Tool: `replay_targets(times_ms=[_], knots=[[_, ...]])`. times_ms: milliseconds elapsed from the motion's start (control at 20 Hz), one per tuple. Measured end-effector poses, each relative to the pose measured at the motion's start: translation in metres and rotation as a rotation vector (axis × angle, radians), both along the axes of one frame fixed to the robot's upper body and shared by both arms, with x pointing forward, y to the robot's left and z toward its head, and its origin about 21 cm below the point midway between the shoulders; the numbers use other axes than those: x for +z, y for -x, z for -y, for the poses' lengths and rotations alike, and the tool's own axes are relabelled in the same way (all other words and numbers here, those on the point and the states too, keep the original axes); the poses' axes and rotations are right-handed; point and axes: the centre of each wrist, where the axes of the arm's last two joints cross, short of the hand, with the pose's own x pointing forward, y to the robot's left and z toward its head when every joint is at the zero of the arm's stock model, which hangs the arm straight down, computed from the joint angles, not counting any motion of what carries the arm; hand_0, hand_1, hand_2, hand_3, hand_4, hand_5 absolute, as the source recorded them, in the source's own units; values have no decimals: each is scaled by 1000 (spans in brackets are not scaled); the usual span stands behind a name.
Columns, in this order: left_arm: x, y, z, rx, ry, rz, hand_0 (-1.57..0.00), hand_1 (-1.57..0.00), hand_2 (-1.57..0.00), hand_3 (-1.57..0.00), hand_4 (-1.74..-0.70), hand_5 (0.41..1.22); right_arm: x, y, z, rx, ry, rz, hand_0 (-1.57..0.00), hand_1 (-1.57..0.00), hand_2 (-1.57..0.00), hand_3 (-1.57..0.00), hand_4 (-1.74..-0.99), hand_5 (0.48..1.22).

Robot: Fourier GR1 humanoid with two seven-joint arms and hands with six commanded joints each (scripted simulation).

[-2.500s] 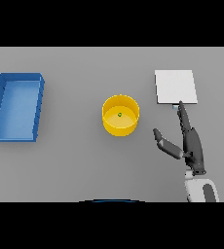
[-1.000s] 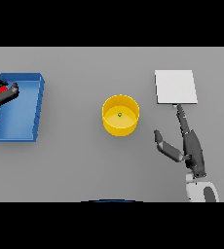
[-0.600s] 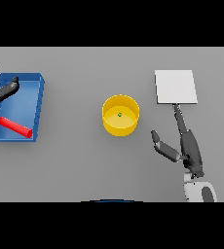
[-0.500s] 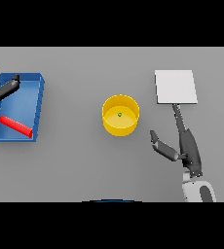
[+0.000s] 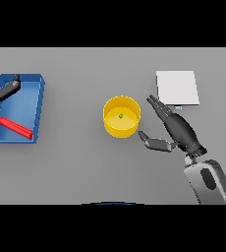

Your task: Pick up the red beaker and tilt it to pour out 1 green nut into yellow bowl. Pick up the yellow bowl and place it on the metallic measuring scale.

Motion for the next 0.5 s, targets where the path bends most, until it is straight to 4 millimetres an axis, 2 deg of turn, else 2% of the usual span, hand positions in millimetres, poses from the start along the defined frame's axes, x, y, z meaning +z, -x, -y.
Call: replay_targets(times_ms=[150, 250, 500], knots=[[-1, -1, 4, -7, 4, 4, -2, -1, -1, -1, -793, 712, 18, -15, -3, 104, 207, 59, 1, 1, 1, 1, -1276, 668], [1, 0, 4, -8, 5, 12, -1, 0, 0, 0, -794, 719, 22, -24, -15, 177, 323, 69, 1, 1, 1, 1, -1270, 664], [-2, -1, 7, -13, 2, -6, 0, 1, 1, 1, -799, 721, 26, -46, -31, 305, 449, 62, 1, 1, 1, 1, -1274, 662]])
